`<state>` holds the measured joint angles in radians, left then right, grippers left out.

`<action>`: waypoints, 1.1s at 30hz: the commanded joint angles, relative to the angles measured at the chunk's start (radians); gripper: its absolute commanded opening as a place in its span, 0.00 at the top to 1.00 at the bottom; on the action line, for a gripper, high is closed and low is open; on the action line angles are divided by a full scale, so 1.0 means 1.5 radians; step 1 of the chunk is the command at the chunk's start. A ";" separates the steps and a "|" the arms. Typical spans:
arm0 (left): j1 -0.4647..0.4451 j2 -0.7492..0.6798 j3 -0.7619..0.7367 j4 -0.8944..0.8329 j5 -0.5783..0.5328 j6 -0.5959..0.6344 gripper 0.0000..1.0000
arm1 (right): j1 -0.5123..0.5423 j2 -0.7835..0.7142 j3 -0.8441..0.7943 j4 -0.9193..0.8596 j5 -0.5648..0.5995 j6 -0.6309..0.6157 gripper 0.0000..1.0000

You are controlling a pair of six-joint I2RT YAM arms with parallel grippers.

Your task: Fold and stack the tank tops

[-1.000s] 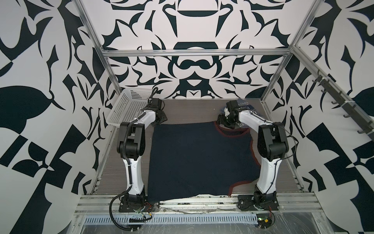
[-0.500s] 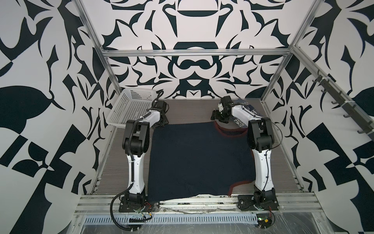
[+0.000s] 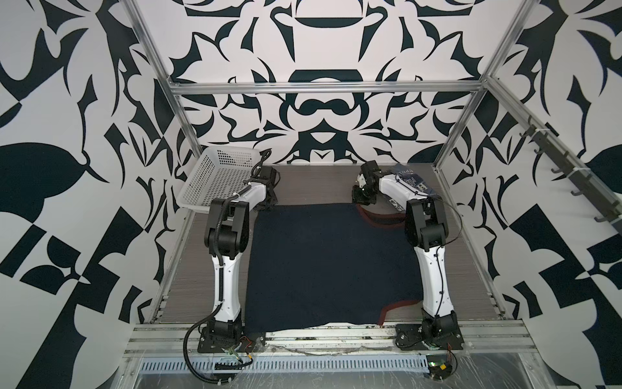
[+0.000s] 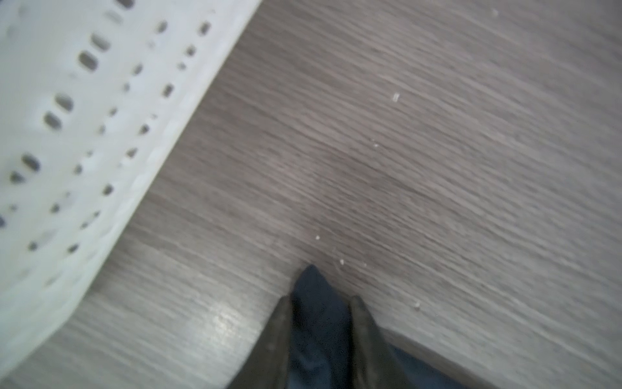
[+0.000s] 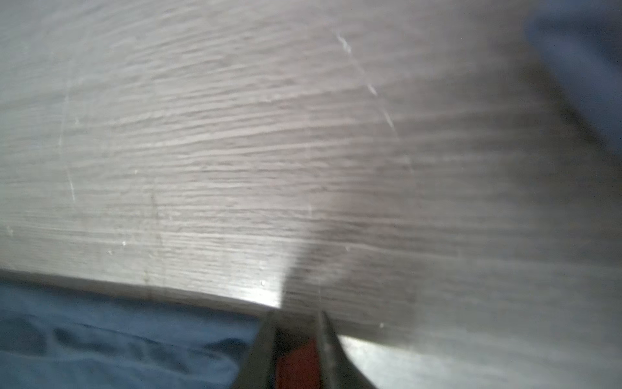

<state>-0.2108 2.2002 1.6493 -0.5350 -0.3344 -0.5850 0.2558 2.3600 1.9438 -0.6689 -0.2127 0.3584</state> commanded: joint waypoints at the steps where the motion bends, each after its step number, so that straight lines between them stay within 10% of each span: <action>1: -0.003 0.021 0.003 -0.005 0.023 -0.005 0.79 | -0.001 -0.027 0.012 -0.012 0.016 -0.005 0.91; 11: -0.027 -0.086 -0.019 0.001 -0.043 -0.017 0.95 | 0.000 -0.145 -0.077 0.051 0.041 0.013 1.00; 33: -0.093 -0.557 -0.574 0.156 -0.026 -0.134 0.95 | 0.092 -0.557 -0.630 0.225 0.047 0.060 1.00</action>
<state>-0.3359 1.4403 0.8505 -0.3305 -0.3805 -0.7319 0.3832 1.5929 1.0485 -0.3733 -0.1753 0.4191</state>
